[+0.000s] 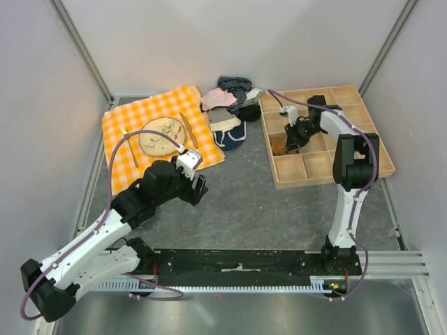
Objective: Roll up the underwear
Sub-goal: Place the underwear in the storage box.
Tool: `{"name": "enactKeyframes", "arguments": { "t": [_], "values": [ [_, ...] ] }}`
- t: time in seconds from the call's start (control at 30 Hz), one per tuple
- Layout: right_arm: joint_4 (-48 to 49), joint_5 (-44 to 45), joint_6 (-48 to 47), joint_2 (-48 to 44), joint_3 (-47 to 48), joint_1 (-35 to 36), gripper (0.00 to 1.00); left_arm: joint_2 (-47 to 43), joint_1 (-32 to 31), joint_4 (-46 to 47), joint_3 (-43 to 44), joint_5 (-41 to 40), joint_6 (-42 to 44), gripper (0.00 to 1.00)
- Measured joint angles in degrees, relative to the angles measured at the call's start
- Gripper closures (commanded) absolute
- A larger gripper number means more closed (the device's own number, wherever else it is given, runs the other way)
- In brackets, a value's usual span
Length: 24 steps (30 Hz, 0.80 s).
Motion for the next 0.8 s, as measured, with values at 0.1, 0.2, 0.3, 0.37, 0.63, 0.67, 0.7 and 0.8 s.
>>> {"name": "enactKeyframes", "arguments": {
  "t": [0.1, 0.2, 0.3, 0.37, 0.63, 0.67, 0.7, 0.8],
  "values": [
    [0.6, 1.5, 0.9, 0.0, -0.3, 0.5, 0.91, 0.0, 0.0, -0.1, 0.0, 0.0, 0.0, 0.20],
    [1.4, 2.2, 1.3, -0.4, -1.0, 0.6, 0.72, 0.0, 0.0, -0.1, 0.0, 0.0, 0.1, 0.20],
    [1.2, 2.3, 1.7, -1.1, -1.5, 0.8, 0.58, 0.0, 0.0, -0.1, 0.0, 0.0, 0.1, 0.20],
    [1.0, 3.1, 1.9, -1.9, -1.7, 1.3, 0.50, 0.0, 0.0, -0.1, 0.0, 0.0, 0.1, 0.20],
    [-1.9, 6.4, 1.9, -9.0, 0.5, 1.0, 0.37, -0.2, 0.0, -0.1, 0.0, 0.0, 0.1, 0.20],
    [-2.3, 6.8, 1.9, -10.2, 1.7, 1.0, 0.37, -0.3, 0.0, -0.1, 0.0, 0.0, 0.1, 0.20],
    [-2.5, 7.2, 1.9, -11.1, 2.6, 1.0, 0.37, -0.5, 0.0, -0.1, 0.0, 0.0, 0.1, 0.20],
    [-2.9, 7.9, 1.9, -15.2, 4.9, 1.0, 0.37, -1.1, 0.0, -0.1, 0.0, 0.0, 0.0, 0.14]
  ]
}}
